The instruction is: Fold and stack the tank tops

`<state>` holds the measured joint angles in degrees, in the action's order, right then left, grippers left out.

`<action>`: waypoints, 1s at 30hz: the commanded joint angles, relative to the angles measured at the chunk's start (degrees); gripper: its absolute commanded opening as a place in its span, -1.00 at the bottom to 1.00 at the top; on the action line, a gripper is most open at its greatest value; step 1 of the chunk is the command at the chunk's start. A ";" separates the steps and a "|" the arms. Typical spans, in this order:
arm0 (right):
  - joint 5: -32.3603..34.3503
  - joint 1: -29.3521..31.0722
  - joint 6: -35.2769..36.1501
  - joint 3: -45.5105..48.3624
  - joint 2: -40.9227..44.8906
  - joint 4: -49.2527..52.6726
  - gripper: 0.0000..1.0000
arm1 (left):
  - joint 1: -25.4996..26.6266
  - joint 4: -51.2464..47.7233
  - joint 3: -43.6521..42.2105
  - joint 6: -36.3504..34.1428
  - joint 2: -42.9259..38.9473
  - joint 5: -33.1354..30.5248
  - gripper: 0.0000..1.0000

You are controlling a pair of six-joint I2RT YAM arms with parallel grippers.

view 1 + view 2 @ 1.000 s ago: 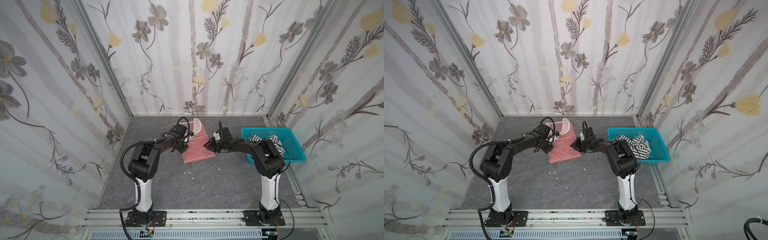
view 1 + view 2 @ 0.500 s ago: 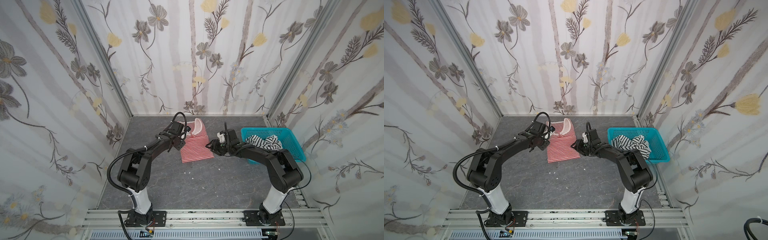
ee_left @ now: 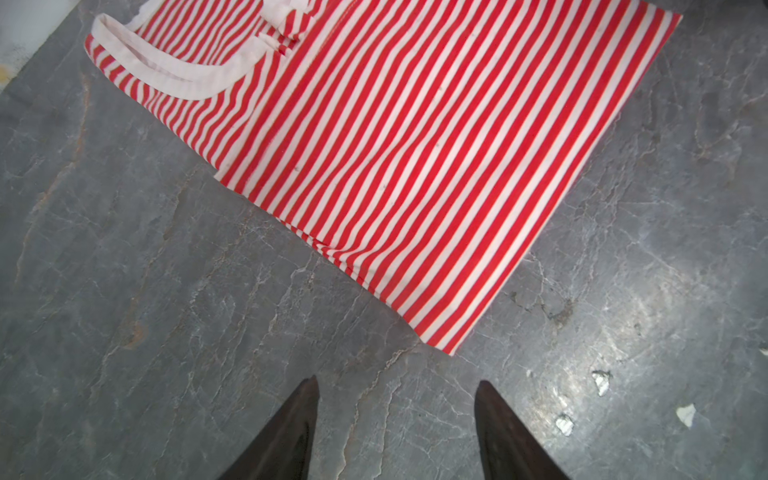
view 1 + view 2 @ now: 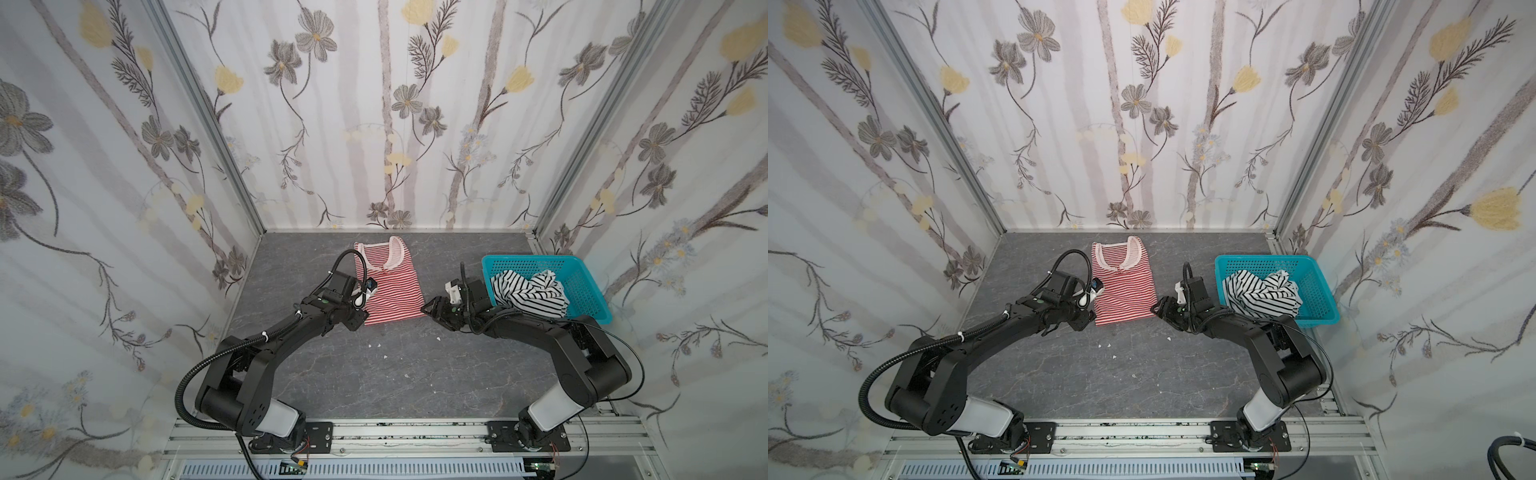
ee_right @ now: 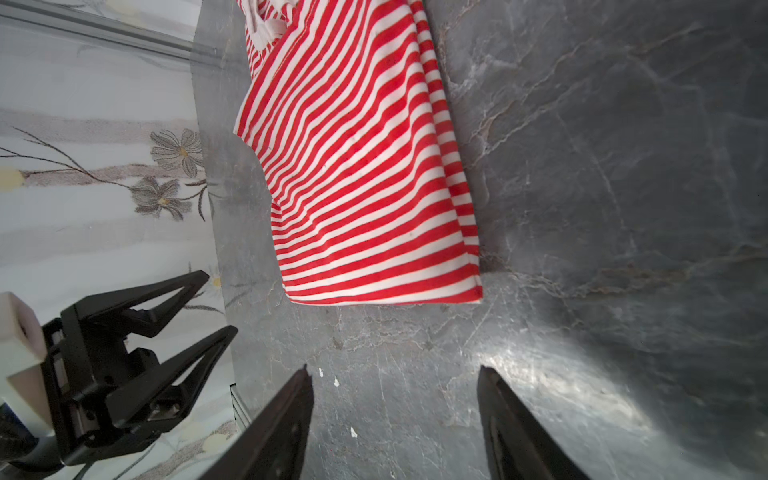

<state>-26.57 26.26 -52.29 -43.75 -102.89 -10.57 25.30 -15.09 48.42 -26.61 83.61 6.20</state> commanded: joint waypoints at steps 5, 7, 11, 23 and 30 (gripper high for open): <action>-1.51 -0.88 -4.74 1.89 -6.18 -11.19 0.23 | 0.19 6.43 -3.28 0.99 -2.90 0.31 0.24; -1.56 -0.97 -5.44 2.17 -7.09 -12.67 0.22 | 0.19 6.61 -3.85 1.04 -3.56 0.22 0.24; -1.85 -1.12 -6.39 2.59 -8.57 -14.65 0.21 | 0.19 7.07 -5.11 1.31 -4.25 0.53 0.25; -3.72 -2.42 -9.67 5.42 -11.54 -22.59 0.15 | 0.36 7.89 -6.75 2.14 -4.42 1.07 0.26; -5.95 -3.21 -13.26 5.88 -15.17 -30.08 0.12 | 0.69 7.89 -7.29 2.36 -5.20 1.36 0.26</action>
<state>-34.02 23.14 -63.29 -38.13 -116.81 -41.25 25.91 -8.62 41.43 -25.04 78.81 6.70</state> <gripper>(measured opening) 0.558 0.631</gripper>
